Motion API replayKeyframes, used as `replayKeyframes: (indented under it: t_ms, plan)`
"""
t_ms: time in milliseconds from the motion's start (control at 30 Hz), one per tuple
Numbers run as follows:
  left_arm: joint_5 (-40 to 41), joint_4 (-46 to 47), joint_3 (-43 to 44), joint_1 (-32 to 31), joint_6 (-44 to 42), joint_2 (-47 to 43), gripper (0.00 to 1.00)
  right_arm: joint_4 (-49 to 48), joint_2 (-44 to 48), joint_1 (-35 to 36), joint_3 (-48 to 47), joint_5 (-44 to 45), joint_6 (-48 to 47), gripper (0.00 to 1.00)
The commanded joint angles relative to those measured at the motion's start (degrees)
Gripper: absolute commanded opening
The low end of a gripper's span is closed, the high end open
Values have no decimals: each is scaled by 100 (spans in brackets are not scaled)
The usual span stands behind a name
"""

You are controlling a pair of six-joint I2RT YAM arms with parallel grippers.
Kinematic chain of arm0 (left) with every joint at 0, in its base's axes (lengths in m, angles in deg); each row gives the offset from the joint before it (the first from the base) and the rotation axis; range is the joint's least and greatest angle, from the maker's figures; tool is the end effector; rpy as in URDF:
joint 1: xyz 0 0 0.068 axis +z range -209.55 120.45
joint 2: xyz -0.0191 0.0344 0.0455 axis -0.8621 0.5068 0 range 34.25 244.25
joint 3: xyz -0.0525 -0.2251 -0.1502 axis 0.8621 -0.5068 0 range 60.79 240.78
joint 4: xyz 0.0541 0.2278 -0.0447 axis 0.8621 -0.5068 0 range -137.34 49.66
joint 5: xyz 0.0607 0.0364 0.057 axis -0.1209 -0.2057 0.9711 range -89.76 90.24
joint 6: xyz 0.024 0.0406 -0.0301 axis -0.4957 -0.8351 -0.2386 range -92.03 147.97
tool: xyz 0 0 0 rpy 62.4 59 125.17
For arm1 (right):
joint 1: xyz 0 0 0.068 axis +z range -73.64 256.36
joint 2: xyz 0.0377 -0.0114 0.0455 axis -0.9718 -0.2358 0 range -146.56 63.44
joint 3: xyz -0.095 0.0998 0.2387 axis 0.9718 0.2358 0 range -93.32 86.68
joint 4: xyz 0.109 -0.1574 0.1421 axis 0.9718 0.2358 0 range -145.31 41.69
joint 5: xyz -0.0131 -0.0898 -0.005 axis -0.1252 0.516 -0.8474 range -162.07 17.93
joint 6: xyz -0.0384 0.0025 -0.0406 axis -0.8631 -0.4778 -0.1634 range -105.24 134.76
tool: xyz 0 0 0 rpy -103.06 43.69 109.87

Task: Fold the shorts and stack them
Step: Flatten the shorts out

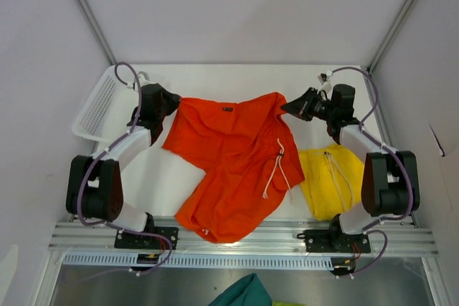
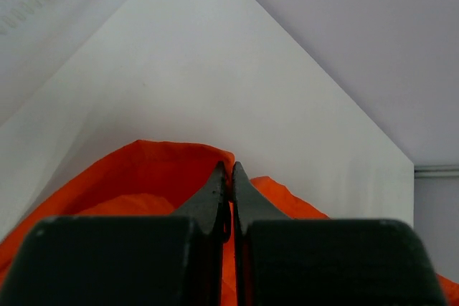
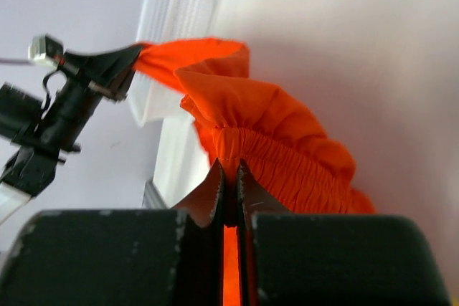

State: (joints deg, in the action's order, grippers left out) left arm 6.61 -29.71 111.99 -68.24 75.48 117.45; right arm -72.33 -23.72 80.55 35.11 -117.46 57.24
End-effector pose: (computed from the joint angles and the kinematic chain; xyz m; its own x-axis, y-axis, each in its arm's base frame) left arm 0.3086 -0.0428 0.2719 -0.2786 -0.6987 -0.6589 -0.2332 0.7148 -0.6593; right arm 0.3137 0.0505 0.2685 -0.7233 0.4227 -0.5460 -0.3197 0.4959 0.8074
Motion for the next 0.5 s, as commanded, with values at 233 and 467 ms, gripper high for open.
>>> replayKeyframes:
  t_ms: [233,467]
  plan:
    - [567,1081,1506,42,250,1804,0,-646,-2515,-621,-1906,548,287,0]
    - [-22,601,3279,271,548,3184,86,206,-3536,-814,-3288,1390,314,99]
